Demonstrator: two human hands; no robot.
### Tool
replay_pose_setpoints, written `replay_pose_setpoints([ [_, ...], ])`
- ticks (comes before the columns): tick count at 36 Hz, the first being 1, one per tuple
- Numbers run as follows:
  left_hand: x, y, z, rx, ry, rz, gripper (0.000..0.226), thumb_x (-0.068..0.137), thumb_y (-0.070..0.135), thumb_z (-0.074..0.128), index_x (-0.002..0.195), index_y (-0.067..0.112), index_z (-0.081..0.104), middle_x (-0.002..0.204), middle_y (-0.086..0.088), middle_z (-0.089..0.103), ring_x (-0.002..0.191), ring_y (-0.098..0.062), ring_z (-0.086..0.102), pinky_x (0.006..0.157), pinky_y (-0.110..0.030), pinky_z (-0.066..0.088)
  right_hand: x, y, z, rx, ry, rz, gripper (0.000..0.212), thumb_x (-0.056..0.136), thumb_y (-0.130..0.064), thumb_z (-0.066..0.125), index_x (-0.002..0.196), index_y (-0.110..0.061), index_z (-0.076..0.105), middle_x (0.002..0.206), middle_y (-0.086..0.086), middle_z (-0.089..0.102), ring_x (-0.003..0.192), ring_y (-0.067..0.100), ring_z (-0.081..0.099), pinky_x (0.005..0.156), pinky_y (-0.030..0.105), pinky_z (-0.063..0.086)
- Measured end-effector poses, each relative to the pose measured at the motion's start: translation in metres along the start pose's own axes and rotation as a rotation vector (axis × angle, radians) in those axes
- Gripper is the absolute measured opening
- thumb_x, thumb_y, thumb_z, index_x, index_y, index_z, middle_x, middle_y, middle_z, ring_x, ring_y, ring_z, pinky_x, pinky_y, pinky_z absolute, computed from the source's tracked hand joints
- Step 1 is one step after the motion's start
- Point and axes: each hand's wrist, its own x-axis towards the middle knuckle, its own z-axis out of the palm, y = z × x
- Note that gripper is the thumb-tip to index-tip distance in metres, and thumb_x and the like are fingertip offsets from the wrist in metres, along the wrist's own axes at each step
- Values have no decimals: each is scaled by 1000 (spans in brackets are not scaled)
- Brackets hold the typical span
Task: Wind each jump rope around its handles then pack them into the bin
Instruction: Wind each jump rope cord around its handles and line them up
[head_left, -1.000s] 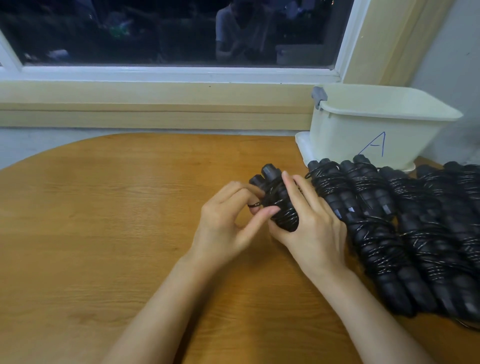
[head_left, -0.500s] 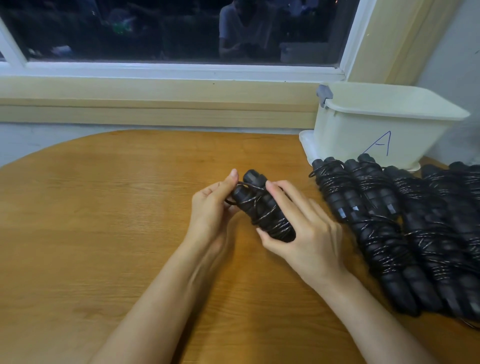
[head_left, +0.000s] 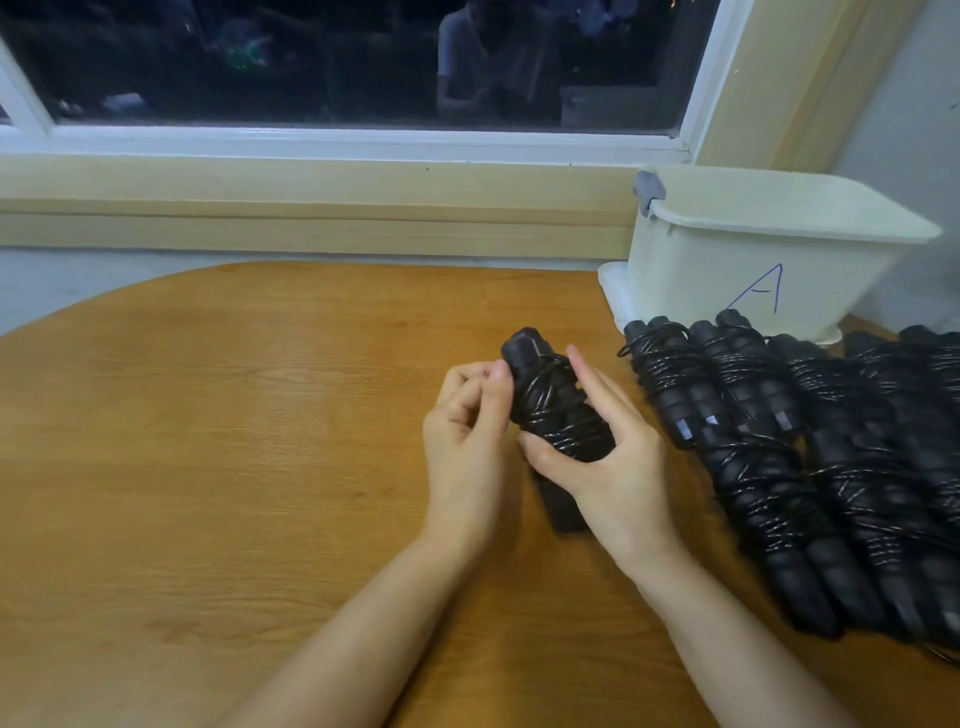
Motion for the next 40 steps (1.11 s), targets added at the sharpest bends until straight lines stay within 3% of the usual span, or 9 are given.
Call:
replay_pose_setpoints([
  [5,-1,1,-1,261,-79,137,42,98,31,47,69,5,61,78,12,55,78,-1,52,74,-18,41,1,2,-6,-68,10,-61,79,74,-23,84,144,-31,50,137,-13,56,124,-8,49,96,4,36],
  [8,8,0,-5,255,-157,13,48,97,48,45,58,21,52,71,8,53,75,-10,51,78,-37,44,2,0,-10,-296,57,-157,70,73,-45,69,141,-35,52,139,-14,54,113,-16,48,89,1,37],
  [10,11,7,-9,125,-194,-194,52,99,52,48,56,22,48,66,-4,53,71,-18,53,81,-45,49,2,-2,-11,-385,59,-207,68,74,-47,66,139,-34,55,139,-14,54,106,-3,57,84,14,49],
  [13,15,14,-13,-20,-171,-395,44,98,34,53,61,11,50,55,2,60,55,-7,59,69,-21,50,1,-3,-10,-500,60,-305,64,73,-40,71,135,-31,59,136,-14,56,94,16,66,68,34,59],
  [18,17,6,-18,346,-59,-97,29,99,26,55,85,9,74,103,1,70,97,-6,65,92,-30,52,2,-3,-12,-589,49,-381,65,74,-34,78,136,-30,58,133,-11,58,87,21,67,58,38,58],
  [24,18,15,-20,326,-149,11,34,102,35,42,132,22,50,123,8,62,109,2,60,91,-16,49,-1,-1,-10,-671,20,-405,67,73,-33,82,136,-32,59,135,-8,59,85,20,65,56,33,56],
  [28,19,22,-20,111,-354,-200,44,93,38,50,126,11,62,118,-4,70,112,-12,65,88,-20,52,-4,-5,-5,-627,-11,-388,67,74,-35,80,137,-33,58,137,-13,56,90,18,66,61,31,58],
  [36,23,21,-22,-61,-244,-267,47,86,43,53,110,6,69,107,-10,74,103,-18,70,83,-23,55,-10,-4,5,-232,-23,-225,75,65,-40,79,137,-37,56,137,-32,49,117,-11,54,94,7,43],
  [40,21,17,-19,-231,-260,-371,50,77,51,55,104,11,66,103,-9,74,103,-21,69,94,-35,55,-11,-7,6,-19,-112,-149,74,66,-36,78,135,-44,52,137,-25,55,126,-3,53,102,17,43],
])
